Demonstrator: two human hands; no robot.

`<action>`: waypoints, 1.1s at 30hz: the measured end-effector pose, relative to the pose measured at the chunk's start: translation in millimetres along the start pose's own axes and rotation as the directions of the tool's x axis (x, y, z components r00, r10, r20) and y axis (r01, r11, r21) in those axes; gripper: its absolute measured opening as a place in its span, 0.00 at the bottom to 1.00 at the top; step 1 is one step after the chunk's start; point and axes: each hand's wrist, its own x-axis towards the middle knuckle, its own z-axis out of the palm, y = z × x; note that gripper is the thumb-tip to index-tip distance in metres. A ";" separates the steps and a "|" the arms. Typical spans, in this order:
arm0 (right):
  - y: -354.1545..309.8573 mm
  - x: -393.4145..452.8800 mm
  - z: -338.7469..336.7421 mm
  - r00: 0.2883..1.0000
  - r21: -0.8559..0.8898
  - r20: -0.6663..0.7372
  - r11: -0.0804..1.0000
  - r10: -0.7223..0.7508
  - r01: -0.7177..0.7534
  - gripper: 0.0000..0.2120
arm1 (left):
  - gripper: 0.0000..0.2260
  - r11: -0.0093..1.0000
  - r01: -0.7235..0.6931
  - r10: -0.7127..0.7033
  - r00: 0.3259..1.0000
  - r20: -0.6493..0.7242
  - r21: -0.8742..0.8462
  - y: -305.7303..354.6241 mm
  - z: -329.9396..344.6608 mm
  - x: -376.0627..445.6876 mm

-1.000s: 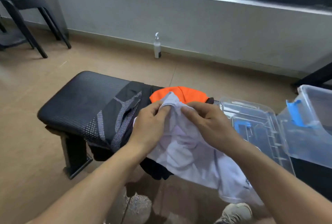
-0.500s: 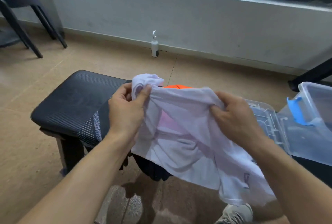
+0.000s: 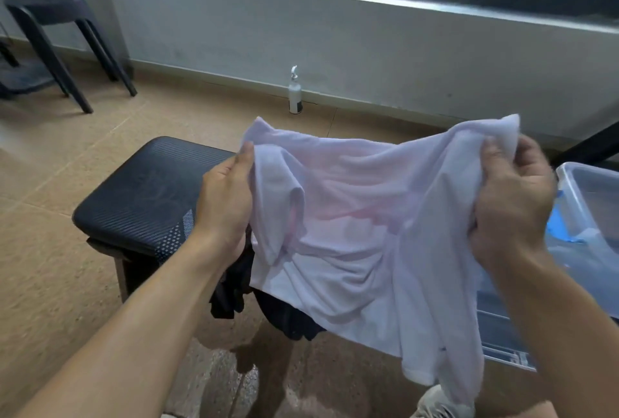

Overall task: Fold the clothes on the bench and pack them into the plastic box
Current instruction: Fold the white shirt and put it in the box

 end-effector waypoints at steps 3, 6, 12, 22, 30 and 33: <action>9.2 -16.1 7.1 0.978 -0.133 0.178 0.988 0.106 -0.083 0.02 | 0.20 0.999 -0.029 0.025 0.992 0.121 0.034 -1.3 4.9 -6.4; 13.2 -33.3 15.6 0.927 -0.180 0.351 0.981 0.129 -0.068 0.02 | 0.14 0.998 -0.041 0.031 0.972 0.235 0.038 -4.3 10.4 -13.1; 23.1 -63.3 28.2 0.808 -0.263 0.579 0.963 0.106 0.062 0.17 | 0.18 0.998 -0.038 0.017 0.919 0.394 0.047 -6.4 21.7 -28.9; 21.2 -36.1 25.0 0.923 -0.194 0.371 0.981 0.099 -0.027 0.06 | 0.06 0.884 -0.203 -0.128 0.761 0.636 0.420 -1.9 8.1 -27.4; 25.4 5.3 9.9 0.965 -0.078 0.144 0.975 0.219 -0.210 0.09 | 0.27 0.943 -0.048 -0.134 0.852 0.506 0.331 -2.4 -14.1 -4.3; 26.8 9.5 8.4 0.967 -0.071 0.126 0.975 0.220 -0.212 0.09 | 0.25 0.972 0.024 -0.131 0.883 0.451 0.234 -3.4 -9.7 -3.4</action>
